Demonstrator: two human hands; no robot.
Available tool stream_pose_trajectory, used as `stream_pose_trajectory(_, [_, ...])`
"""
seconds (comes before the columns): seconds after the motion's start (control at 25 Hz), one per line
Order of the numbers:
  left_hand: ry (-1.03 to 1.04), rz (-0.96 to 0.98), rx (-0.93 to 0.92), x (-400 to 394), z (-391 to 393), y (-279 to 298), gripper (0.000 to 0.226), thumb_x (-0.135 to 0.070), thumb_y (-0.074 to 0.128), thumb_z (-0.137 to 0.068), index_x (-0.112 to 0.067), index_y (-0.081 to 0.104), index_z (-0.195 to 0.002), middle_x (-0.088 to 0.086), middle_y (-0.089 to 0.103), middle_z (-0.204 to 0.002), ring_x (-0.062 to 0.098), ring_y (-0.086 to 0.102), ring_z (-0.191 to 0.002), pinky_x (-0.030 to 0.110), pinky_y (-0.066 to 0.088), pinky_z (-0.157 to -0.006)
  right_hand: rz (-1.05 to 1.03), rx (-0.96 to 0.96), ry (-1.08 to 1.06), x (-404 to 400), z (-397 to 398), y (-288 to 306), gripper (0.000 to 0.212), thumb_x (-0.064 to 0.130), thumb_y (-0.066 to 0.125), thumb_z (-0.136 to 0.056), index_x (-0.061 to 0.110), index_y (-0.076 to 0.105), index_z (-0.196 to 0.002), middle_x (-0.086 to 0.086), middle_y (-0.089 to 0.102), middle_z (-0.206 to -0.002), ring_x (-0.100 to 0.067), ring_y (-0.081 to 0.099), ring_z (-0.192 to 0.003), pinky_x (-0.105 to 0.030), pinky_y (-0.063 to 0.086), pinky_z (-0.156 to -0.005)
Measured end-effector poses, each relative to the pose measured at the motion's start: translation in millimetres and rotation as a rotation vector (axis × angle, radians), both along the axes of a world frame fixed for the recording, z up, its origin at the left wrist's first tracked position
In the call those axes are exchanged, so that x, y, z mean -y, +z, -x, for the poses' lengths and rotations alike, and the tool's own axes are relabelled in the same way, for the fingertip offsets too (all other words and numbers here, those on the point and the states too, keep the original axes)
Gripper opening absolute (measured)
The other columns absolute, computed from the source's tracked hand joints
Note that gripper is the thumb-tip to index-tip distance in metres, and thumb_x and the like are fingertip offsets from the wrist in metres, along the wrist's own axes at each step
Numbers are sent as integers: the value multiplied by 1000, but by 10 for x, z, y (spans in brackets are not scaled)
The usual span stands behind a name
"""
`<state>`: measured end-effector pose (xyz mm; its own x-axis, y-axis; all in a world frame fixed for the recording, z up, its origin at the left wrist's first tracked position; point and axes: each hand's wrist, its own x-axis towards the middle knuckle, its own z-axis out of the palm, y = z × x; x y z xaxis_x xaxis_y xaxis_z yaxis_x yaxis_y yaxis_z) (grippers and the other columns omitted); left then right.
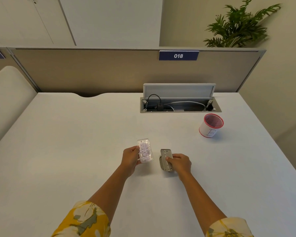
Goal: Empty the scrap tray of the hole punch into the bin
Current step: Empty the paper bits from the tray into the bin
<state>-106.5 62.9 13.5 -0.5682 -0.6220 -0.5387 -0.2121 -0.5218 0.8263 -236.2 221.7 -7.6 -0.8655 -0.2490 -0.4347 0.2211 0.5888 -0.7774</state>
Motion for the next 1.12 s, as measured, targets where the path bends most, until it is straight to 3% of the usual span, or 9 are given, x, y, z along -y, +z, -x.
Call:
stream_pose_trajectory(0.16, [-177, 80, 18, -65, 108, 5, 32, -12, 42, -106, 4, 70, -108, 20, 73, -102, 27, 72, -82, 35, 62, -65, 69, -42, -10, -25, 188, 134, 33, 31, 72, -84, 13, 69, -112, -2, 70, -114, -19, 63, -103, -27, 47, -87])
stream_pose_trajectory(0.32, [-405, 181, 74, -126, 251, 57, 33, -13, 44, -106, 7, 70, -110, 20, 70, -101, 25, 69, -82, 31, 60, -64, 181, -31, 291, -14, 390, 329, 25, 30, 65, -89, 15, 74, -107, 0, 74, -108, -18, 68, -100, -36, 54, -95])
stream_pose_trajectory(0.48, [-572, 244, 111, -179, 448, 162, 34, -14, 45, -105, 6, 70, -115, 18, 71, -100, 26, 67, -88, 35, 57, -73, 182, -1, 471, -6, 525, 382, 29, 26, 66, -91, 9, 73, -112, -6, 74, -107, -17, 71, -92, -24, 60, -78])
stream_pose_trajectory(0.68, [-671, 240, 114, -222, 681, 224, 32, -12, 49, -103, 12, 69, -110, 17, 64, -94, 28, 58, -85, 39, 50, -77, 219, 133, 422, -168, 784, 426, 18, 18, 68, -89, 7, 76, -101, -6, 76, -91, -14, 72, -75, -17, 57, -64])
stream_pose_trajectory(0.88, [-700, 143, 71, -337, 942, 264, 30, -13, 52, -101, 8, 71, -112, 13, 74, -95, 24, 70, -85, 30, 57, -69, 215, 119, 421, -403, 1055, 517, 20, 20, 68, -89, 8, 77, -102, -3, 77, -89, -15, 72, -76, -15, 55, -63])
stream_pose_trajectory(1.04, [-638, 79, 35, -437, 1243, 272, 37, -25, 48, -104, 4, 70, -114, 17, 76, -107, 30, 73, -95, 43, 60, -86, 262, 103, 227, -647, 1374, 681, 8, 18, 69, -89, 13, 74, -88, -1, 73, -90, -17, 72, -80, -15, 57, -61])
stream_pose_trajectory(1.12, [-594, 145, 34, -463, 1385, 303, 38, -26, 46, -104, 1, 70, -116, 19, 74, -114, 30, 72, -102, 46, 55, -97, 332, 119, 52, -770, 1569, 755, 3, 18, 70, -88, 16, 70, -85, -5, 73, -93, -18, 71, -82, -16, 58, -61])
